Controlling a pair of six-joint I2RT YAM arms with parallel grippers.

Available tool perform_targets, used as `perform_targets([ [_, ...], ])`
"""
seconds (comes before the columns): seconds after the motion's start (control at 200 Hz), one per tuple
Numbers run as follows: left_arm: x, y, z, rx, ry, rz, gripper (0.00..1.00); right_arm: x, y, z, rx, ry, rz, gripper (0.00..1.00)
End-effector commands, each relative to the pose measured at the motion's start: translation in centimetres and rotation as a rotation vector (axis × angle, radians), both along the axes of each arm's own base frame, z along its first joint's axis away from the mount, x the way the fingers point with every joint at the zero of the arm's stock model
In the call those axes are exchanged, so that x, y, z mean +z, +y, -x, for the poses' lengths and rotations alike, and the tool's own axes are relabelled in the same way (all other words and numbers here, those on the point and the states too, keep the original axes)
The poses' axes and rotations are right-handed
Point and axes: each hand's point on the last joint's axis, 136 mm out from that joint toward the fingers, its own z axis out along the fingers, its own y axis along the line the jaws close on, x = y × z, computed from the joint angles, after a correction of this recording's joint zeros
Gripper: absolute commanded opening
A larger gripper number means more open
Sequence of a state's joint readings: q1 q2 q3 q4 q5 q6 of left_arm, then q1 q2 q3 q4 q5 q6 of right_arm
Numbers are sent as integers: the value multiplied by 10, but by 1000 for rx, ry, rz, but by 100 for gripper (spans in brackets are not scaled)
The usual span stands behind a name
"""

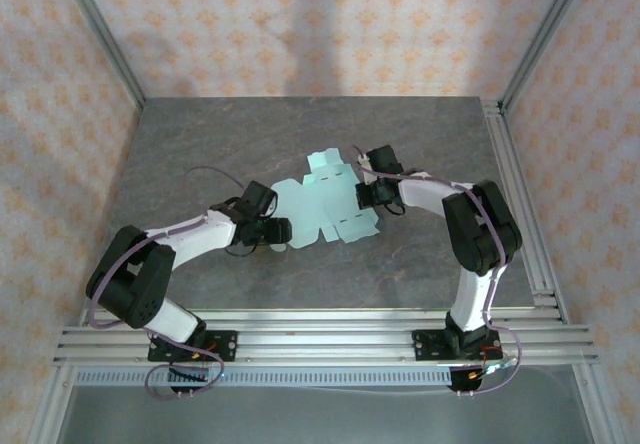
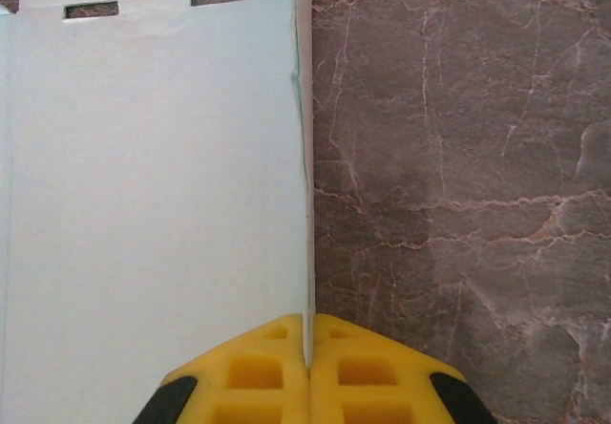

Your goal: Fold the paper box

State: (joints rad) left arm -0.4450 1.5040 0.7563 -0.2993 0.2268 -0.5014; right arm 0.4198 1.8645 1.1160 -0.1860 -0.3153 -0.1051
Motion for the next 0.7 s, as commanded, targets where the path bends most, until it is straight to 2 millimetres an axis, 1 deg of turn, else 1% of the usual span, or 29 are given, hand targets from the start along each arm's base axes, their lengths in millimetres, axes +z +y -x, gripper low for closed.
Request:
perform_targets([
  [0.0, 24, 6, -7, 45, -77, 2, 71, 20, -2, -4, 0, -63, -7, 0],
  [0.085, 39, 12, -10, 65, -134, -1, 76, 27, -3, -7, -5, -91, -4, 0],
  [0.16, 51, 17, -13, 84, -172, 1, 77, 33, -3, -9, -2, -110, -1, 0],
  [0.3, 59, 27, -18, 120, -189, 25, 80, 43, -2, -11, 45, -127, 42, 0],
  [0.445, 68, 36, -31, 157, -217, 68, 82, 52, -2, -9, 156, -181, 191, 0],
  [0.586, 81, 44, -52, 193, -245, 111, 82, 61, -3, -5, 254, -208, 363, 0],
  [0.691, 90, 49, -66, 199, -268, 111, 82, 73, -5, -8, 285, -250, 482, 0],
])
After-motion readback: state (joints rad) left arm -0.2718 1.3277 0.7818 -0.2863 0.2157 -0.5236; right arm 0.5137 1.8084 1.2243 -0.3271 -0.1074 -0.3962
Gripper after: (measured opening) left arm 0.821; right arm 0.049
